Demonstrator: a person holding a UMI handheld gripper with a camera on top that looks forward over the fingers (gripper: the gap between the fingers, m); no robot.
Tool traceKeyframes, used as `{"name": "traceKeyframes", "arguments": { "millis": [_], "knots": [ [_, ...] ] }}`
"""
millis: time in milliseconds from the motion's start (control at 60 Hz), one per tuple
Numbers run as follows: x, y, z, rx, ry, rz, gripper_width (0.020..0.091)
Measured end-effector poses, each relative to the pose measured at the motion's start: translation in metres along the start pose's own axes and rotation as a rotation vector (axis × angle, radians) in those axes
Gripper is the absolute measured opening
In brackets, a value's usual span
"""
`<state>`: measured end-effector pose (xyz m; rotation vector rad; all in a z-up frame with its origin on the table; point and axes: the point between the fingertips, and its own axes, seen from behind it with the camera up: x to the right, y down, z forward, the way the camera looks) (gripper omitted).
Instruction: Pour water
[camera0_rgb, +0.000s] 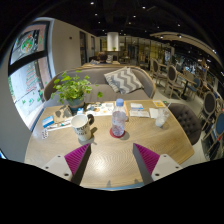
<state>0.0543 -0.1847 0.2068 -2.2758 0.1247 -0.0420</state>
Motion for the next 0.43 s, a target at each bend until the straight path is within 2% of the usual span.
{"name": "traceKeyframes", "arguments": {
  "millis": [267, 433],
  "knots": [
    [-0.01, 0.018, -0.034, 0.008, 0.035, -0.017, 0.0853],
    [-0.014, 0.01, -0.038, 0.037, 0.044, -0.033, 0.0857]
  ]
}}
